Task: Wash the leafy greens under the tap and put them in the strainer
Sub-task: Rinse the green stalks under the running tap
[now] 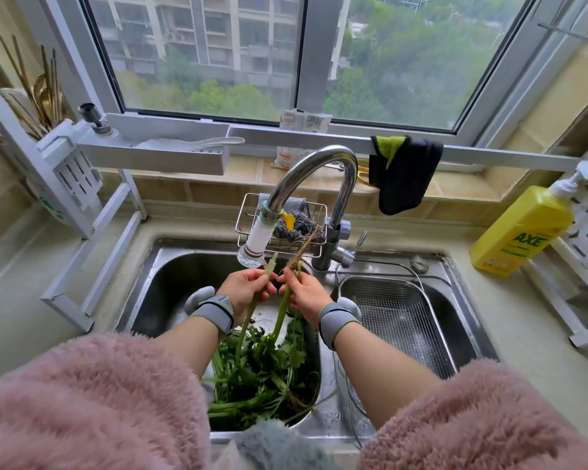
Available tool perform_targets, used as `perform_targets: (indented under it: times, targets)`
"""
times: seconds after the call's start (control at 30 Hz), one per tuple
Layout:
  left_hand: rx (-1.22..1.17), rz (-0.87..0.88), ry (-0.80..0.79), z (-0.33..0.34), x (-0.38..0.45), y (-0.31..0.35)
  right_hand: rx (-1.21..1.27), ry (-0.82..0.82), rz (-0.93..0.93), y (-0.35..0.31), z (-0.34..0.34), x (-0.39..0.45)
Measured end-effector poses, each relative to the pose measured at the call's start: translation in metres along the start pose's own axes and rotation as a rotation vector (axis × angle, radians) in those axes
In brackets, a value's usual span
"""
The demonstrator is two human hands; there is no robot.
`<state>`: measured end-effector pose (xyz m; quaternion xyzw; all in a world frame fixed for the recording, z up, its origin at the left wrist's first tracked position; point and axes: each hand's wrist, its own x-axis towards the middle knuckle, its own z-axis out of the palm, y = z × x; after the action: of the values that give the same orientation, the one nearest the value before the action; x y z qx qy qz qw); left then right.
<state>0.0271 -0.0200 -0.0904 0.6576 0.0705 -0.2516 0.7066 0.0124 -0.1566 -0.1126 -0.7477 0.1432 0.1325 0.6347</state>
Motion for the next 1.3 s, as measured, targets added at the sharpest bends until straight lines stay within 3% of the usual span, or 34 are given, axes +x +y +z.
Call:
perform_targets:
  times: [0.17, 0.67, 0.93, 1.03, 1.23, 1.3]
  targets:
    - [-0.003, -0.071, -0.053, -0.002, -0.005, 0.0, 0.088, -0.008, 0.018, -0.003, -0.001, -0.006]
    - [0.047, -0.065, -0.07, -0.021, -0.001, -0.005, 0.404, -0.009, 0.051, -0.031, 0.01, -0.014]
    - [0.079, -0.011, -0.011, -0.019, 0.007, -0.004, 0.348, -0.024, 0.051, -0.031, 0.011, -0.015]
    - [0.143, 0.045, 0.003, -0.012, 0.007, 0.001, 0.346, -0.009, 0.025, -0.031, 0.007, -0.016]
    - [0.586, 0.073, -0.018, -0.012, 0.008, 0.0, 0.261, 0.111, 0.013, -0.036, -0.002, -0.017]
    - [0.583, 0.076, -0.02, -0.012, 0.006, -0.001, 0.247, 0.099, 0.013, -0.032, 0.0, -0.016]
